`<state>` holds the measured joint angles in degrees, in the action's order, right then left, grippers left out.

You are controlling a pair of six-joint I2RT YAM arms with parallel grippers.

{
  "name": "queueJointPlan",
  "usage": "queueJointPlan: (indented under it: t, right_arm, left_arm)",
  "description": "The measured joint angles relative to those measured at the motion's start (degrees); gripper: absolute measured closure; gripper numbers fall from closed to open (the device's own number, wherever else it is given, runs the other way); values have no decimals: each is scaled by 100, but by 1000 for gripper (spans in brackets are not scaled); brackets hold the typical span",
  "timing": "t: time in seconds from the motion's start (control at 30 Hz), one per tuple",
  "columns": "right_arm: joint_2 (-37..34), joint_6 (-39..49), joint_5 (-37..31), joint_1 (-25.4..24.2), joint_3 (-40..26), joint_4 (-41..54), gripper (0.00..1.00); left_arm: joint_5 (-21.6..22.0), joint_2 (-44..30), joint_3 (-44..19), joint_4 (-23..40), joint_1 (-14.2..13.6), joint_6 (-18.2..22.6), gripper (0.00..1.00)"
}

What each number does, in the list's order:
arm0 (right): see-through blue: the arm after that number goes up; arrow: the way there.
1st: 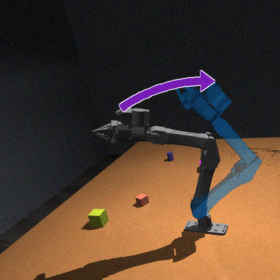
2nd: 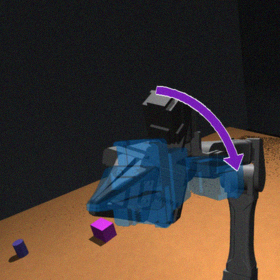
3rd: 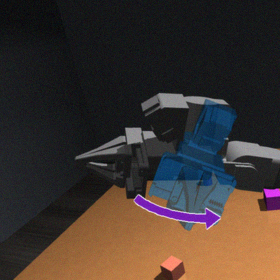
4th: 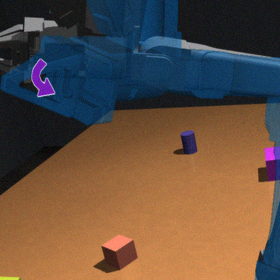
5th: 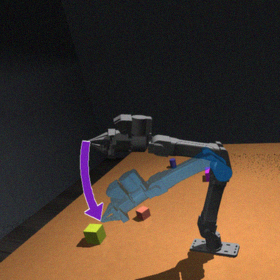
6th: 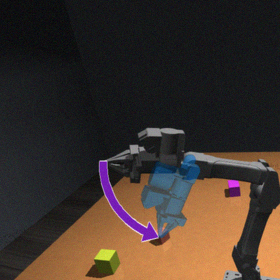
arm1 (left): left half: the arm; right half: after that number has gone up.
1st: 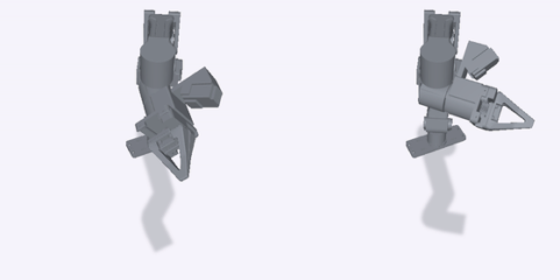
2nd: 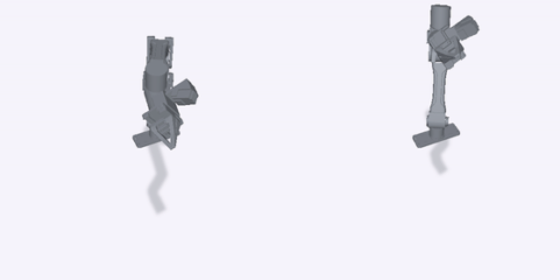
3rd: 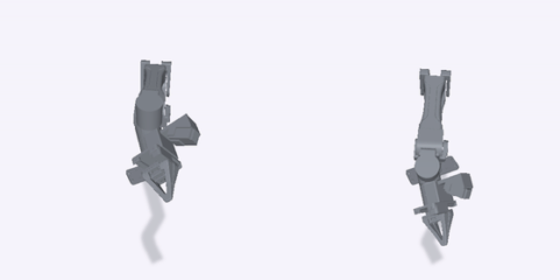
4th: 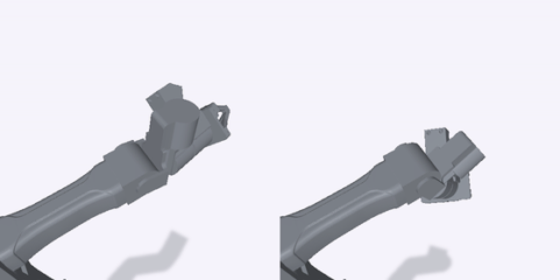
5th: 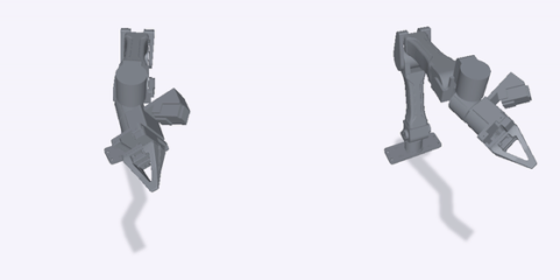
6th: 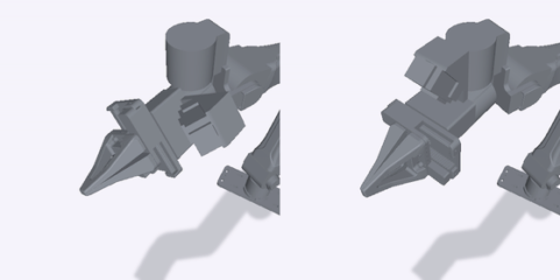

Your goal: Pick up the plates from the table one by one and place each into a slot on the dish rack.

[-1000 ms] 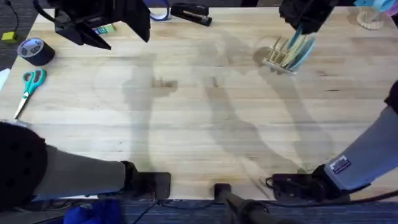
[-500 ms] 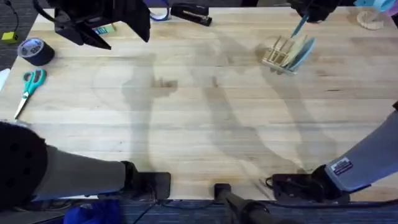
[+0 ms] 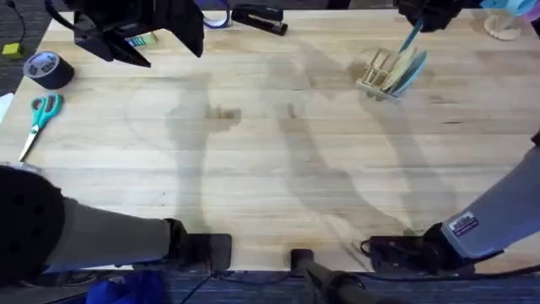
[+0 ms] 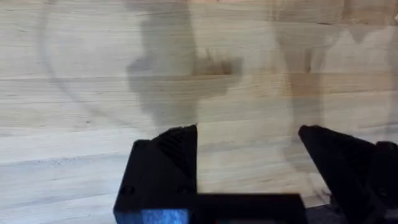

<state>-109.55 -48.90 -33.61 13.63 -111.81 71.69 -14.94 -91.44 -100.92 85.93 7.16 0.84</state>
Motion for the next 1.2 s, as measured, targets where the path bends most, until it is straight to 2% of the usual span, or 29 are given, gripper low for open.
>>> queueJointPlan:
  t: [0.67, 1.2]
  right_arm:
    - [-157, 139, 0, 0, 0, 9, 970]
    - [-661, 203, 2, 0, 0, 15, 970]
  left_arm:
    - [0, 0, 0, 0, 0, 0, 8]
    - [0, 0, 0, 0, 0, 0, 8]
